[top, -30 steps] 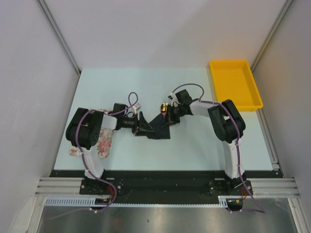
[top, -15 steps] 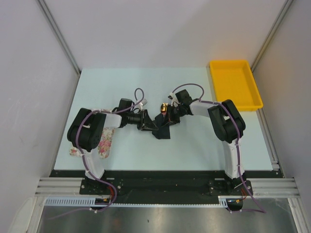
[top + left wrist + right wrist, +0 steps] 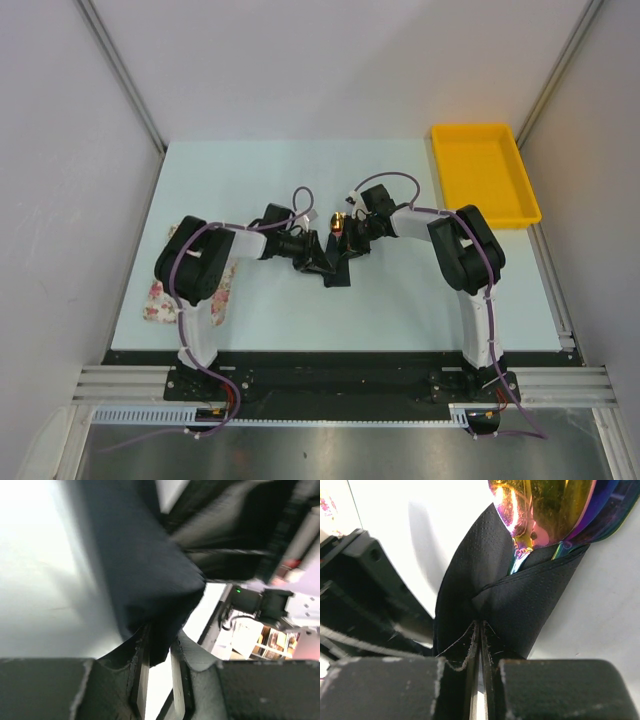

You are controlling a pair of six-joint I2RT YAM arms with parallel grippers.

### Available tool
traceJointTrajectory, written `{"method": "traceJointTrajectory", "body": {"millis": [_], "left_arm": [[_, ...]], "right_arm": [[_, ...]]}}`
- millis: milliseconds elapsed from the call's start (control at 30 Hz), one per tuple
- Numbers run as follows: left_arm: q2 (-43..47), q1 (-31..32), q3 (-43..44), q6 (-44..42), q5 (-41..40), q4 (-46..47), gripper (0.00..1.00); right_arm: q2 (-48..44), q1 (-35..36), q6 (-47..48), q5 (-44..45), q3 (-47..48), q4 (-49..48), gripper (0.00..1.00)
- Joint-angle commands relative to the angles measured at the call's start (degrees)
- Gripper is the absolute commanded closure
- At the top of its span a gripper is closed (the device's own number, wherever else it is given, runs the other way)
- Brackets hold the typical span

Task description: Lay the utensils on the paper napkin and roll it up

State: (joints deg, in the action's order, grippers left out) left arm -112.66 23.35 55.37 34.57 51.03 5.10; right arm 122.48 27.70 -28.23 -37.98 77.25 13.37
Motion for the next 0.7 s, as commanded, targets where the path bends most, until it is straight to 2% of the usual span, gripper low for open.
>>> {"method": "traceJointTrajectory", "body": {"millis": [0,200,367,667], "left_arm": [[-2.12,0.38,2.72,-4.06,-5.75,-7.10,0.75],[-3.97,0.38,4.74,-6.61,-8.83,-12.04,0.89],[-3.97,0.38,4.83,-7.15,-8.40,-12.05,0.99],[-3.79,0.38,4.83,-7.23,-7.52,-11.25,1.00]], "right_arm": [[3.30,0.51,2.74,8.36,-2.11,2.89,0.92],[-1.35,0.86,1.60,5.99,-2.20,2.54,0.91],[-4.70,0.07,1.07,3.36,-2.19,2.45,0.89],[-5.23,-3.09,1.42,1.42,-3.77,2.63,0.89]]}}
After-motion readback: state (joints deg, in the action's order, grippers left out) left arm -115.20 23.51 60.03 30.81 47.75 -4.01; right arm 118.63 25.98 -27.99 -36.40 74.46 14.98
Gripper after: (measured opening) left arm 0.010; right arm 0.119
